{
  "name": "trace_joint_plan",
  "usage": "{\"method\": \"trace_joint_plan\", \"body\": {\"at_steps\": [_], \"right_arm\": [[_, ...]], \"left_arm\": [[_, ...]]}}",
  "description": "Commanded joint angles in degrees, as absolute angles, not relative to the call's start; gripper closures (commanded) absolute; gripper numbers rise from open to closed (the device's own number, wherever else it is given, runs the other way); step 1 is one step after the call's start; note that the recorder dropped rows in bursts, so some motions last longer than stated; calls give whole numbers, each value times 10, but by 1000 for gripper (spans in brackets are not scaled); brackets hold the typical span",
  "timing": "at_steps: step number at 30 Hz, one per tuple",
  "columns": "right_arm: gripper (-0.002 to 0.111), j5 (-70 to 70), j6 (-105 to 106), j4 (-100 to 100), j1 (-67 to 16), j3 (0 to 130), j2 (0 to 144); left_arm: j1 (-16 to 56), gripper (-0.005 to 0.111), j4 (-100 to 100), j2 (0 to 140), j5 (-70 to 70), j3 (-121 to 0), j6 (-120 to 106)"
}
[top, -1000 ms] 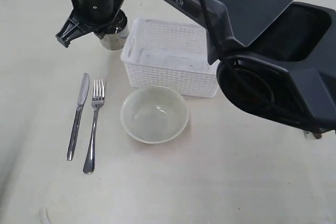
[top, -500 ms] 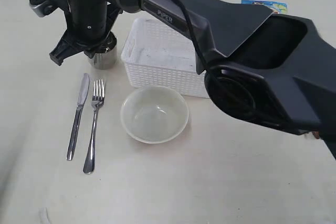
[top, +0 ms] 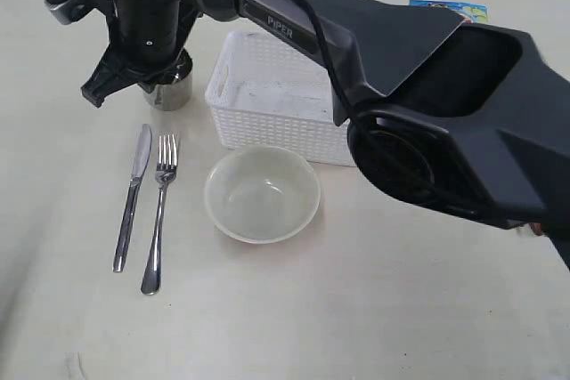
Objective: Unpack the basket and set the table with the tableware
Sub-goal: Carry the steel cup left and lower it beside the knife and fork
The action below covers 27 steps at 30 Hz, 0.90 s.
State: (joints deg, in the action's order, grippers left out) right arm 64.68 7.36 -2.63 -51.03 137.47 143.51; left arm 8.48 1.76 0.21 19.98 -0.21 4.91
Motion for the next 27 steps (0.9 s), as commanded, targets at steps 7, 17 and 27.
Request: {"method": "trace_joint_plan", "body": {"at_steps": [7, 17, 27], "right_arm": [[109, 653, 73, -33, -509, 1379, 1437], [108, 647, 73, -33, -509, 1379, 1444], [80, 638, 73, -33, -509, 1379, 1444]], "left_arm": [[87, 107, 17, 0, 199, 0, 47], [87, 107, 17, 0, 199, 0, 47], [87, 107, 17, 0, 199, 0, 47]]}}
